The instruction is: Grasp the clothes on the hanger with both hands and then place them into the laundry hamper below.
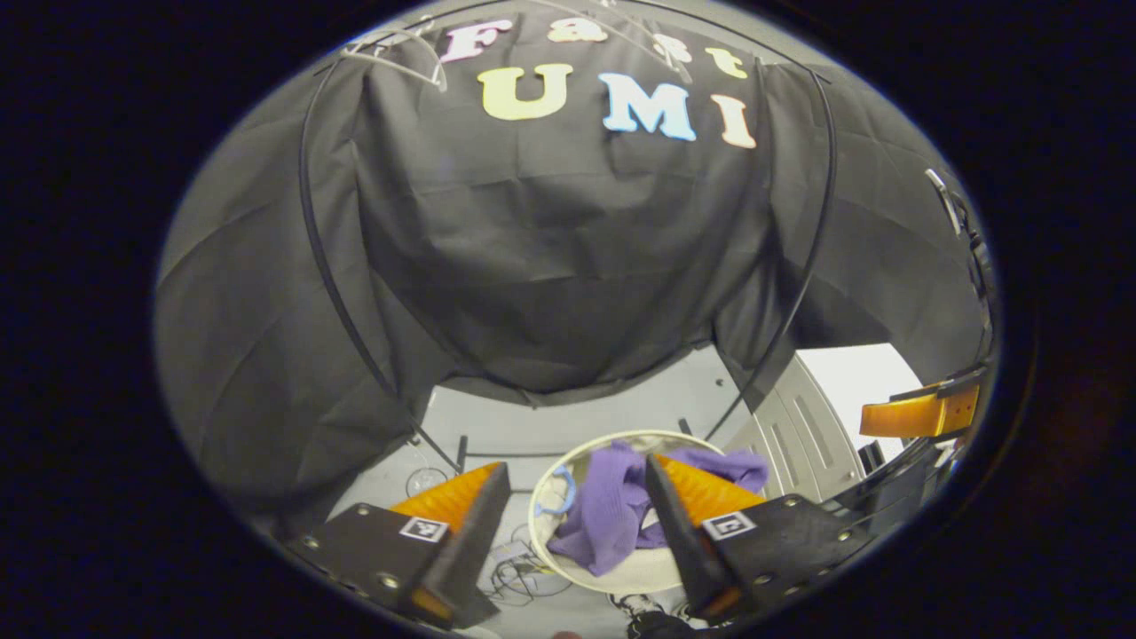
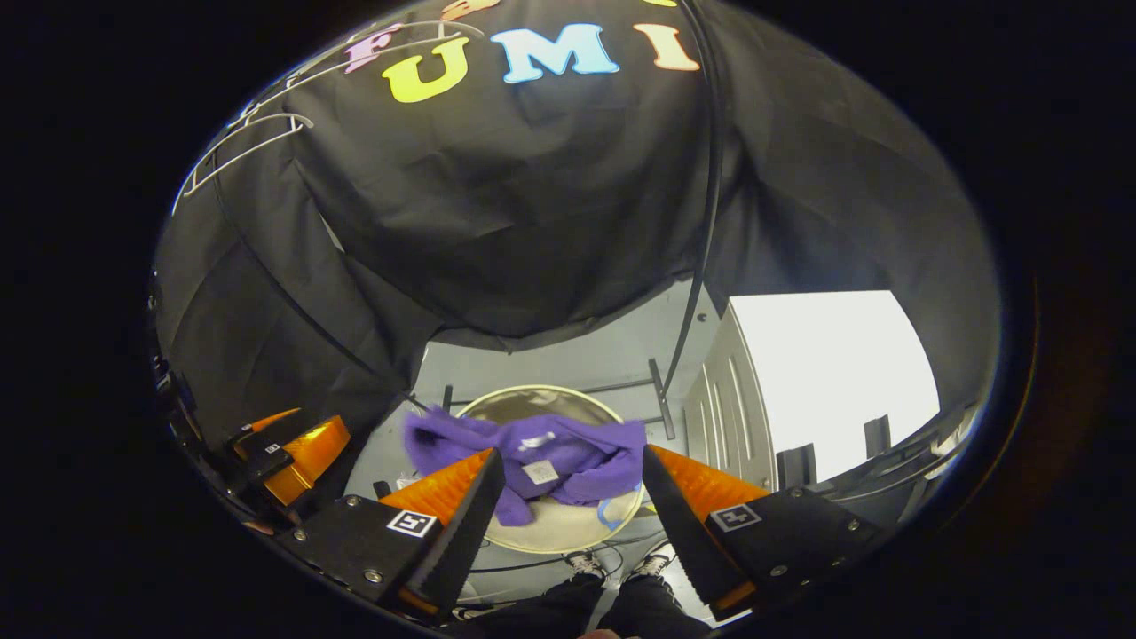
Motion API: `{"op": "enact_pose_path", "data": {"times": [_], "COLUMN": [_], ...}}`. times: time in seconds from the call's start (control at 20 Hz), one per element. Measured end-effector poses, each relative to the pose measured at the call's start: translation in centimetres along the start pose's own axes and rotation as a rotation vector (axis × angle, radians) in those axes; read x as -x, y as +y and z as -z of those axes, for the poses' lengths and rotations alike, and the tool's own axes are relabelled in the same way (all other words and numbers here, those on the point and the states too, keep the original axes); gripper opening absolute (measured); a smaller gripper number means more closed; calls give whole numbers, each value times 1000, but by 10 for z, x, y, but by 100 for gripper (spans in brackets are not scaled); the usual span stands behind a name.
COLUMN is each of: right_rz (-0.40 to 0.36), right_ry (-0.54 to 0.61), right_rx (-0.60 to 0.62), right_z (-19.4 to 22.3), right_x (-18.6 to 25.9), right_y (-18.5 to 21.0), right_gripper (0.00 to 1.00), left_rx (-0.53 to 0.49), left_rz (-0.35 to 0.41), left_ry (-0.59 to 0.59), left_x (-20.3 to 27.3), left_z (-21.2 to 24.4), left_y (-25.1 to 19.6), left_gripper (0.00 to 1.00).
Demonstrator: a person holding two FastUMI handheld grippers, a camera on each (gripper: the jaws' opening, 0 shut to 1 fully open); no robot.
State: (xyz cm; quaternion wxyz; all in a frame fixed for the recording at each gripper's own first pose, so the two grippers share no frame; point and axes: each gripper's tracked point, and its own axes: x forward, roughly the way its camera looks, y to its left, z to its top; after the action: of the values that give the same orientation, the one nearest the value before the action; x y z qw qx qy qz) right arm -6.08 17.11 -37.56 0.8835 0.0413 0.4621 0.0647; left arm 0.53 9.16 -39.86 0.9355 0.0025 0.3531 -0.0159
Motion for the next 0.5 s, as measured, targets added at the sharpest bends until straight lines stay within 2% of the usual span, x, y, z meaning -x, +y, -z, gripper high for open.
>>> {"op": "enact_pose_path", "data": {"times": [0.05, 0.1, 0.15, 0.2, 0.25, 0.3, 0.35, 0.45, 0.5], "right_rz": [1, 6, 14, 24, 30, 34, 38, 51, 66], "right_ry": [-40, -87, -136, -188, -241, -292, -340, -436, -493], "right_rx": [0, 1, 7, 15, 24, 32, 41, 57, 64], "right_z": [-14, -30, -45, -62, -78, -93, -109, -141, -157], "right_x": [7, 16, 26, 38, 49, 61, 76, 104, 117], "right_y": [-1, -3, -6, -9, -11, -13, -14, -17, -20], "right_gripper": [96, 96, 96, 95, 96, 95, 95, 95, 95], "left_rx": [-11, -21, -25, -20, -7, 10, 28, 52, 56], "left_rz": [-13, -20, -22, -18, -12, -10, -9, -17, -22], "left_ry": [-34, -75, -117, -151, -192, -236, -279, -357, -396], "left_x": [8, 18, 27, 35, 46, 60, 74, 98, 114], "left_z": [-16, -34, -53, -68, -88, -111, -134, -166, -185], "left_y": [5, 7, 10, 11, 11, 12, 15, 22, 28], "left_gripper": [87, 100, 100, 94, 94, 87, 87, 100, 100]}}
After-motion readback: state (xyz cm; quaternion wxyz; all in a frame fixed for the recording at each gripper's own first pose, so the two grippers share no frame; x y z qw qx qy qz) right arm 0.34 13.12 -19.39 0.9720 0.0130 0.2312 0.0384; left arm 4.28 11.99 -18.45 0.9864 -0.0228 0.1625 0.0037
